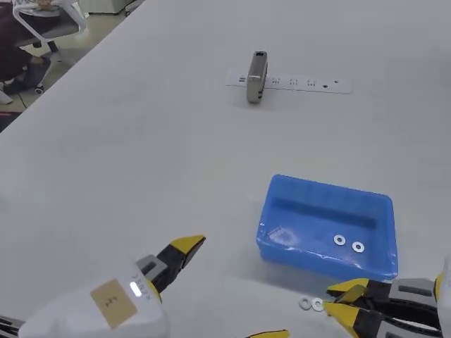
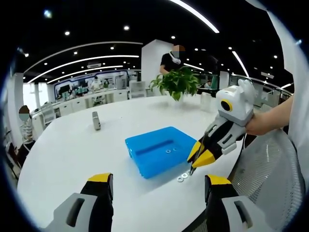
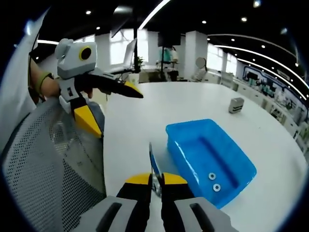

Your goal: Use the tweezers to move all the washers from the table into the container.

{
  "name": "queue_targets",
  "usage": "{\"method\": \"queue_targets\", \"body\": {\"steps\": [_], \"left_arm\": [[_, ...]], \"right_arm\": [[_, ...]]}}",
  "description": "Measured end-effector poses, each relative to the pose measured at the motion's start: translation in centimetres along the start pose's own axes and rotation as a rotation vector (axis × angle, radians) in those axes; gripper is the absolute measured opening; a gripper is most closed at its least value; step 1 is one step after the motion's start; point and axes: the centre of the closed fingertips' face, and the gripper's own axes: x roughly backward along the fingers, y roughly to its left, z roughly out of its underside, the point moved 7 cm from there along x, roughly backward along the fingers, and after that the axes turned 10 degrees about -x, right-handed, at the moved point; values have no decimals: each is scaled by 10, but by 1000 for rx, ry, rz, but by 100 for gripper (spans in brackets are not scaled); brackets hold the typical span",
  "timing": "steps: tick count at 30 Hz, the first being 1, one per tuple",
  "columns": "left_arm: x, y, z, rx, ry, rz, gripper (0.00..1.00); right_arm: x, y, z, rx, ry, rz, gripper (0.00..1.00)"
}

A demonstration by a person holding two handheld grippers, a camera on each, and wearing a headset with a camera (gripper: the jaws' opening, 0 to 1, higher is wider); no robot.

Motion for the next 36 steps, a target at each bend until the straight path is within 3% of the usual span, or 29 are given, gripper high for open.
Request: {"method": "queue_targets", "body": {"steps": [3, 14, 36], "left_arm": [[0, 0, 0, -1, -1, -3, 79], [0, 1, 1, -5, 0, -9, 79], [0, 1, 1, -12, 3, -11, 78]], "right_arm": [[0, -1, 0, 17, 7, 14, 3], [5, -2, 2, -75, -5, 16, 3], [40, -4, -21, -168, -113, 48, 3]]}}
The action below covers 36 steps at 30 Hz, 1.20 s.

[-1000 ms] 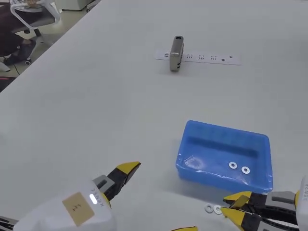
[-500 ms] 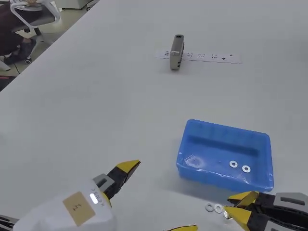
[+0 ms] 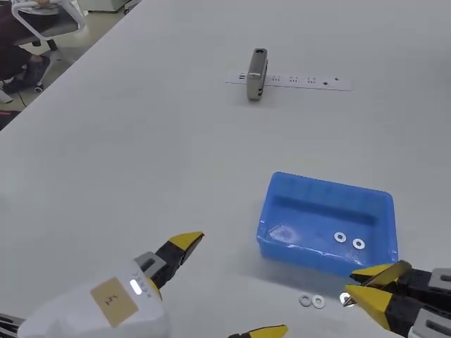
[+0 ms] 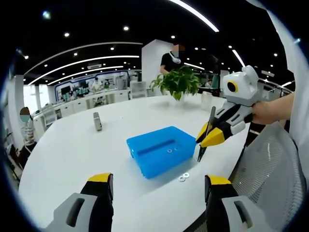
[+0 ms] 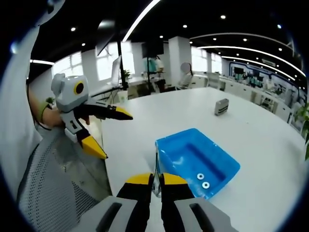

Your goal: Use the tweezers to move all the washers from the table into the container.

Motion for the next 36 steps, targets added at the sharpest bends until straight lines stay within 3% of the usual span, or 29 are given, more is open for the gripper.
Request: {"method": "queue_targets", "body": {"steps": [14, 36], "left_arm": [[0, 0, 1, -1, 3, 0, 78], [1, 1, 0, -6, 10, -7, 77]], "right_arm": [[7, -7, -23, -110, -127, -8, 3], [-7, -32, -41, -136, -177, 12, 3]]}}
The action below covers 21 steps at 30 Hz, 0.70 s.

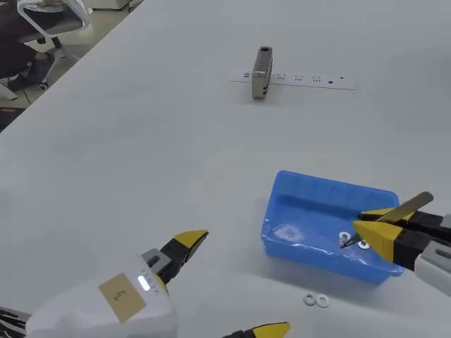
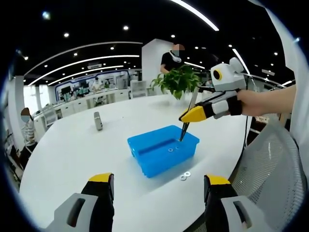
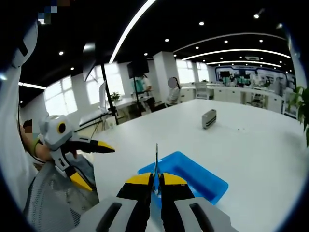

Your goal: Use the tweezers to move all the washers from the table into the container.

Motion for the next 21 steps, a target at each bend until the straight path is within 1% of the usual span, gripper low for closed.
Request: {"method": "queue_targets", "body": {"steps": [3, 5, 10, 21], "left_arm": [[0, 0, 0, -2, 1, 0, 76], [0, 0, 0, -2, 4, 1, 76], [0, 0, 1, -4, 6, 1, 76], [0, 0, 2, -11, 19, 2, 75]], "right_arm": [[-2, -5, -2, -8, -5, 5, 3], [-4, -12, -4, -15, -13, 9, 3], [-9, -21, -5, -32, -12, 27, 3], [-23, -32, -2, -56, 22, 42, 3]]}}
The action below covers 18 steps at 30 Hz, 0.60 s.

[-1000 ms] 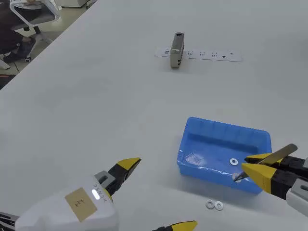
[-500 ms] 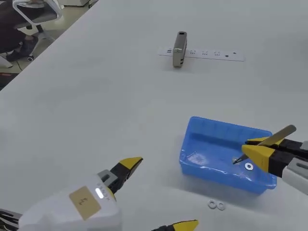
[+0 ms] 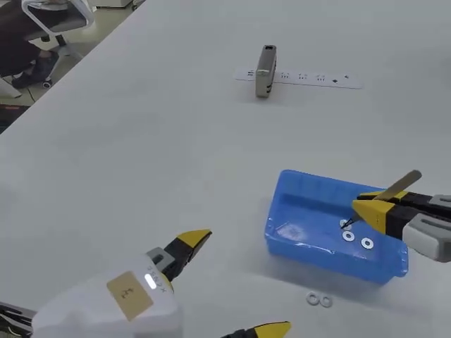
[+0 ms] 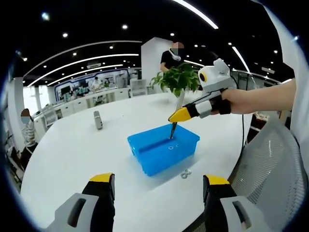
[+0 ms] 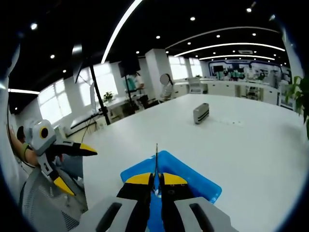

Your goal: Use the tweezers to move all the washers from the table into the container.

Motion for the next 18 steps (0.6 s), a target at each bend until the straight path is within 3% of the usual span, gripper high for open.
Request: {"method": "queue_targets", "body": {"steps": [18], "left_arm": [[-1, -2, 0, 6, 0, 14, 75]], "right_arm": [[-16, -16, 11, -33, 60, 20, 3]]}}
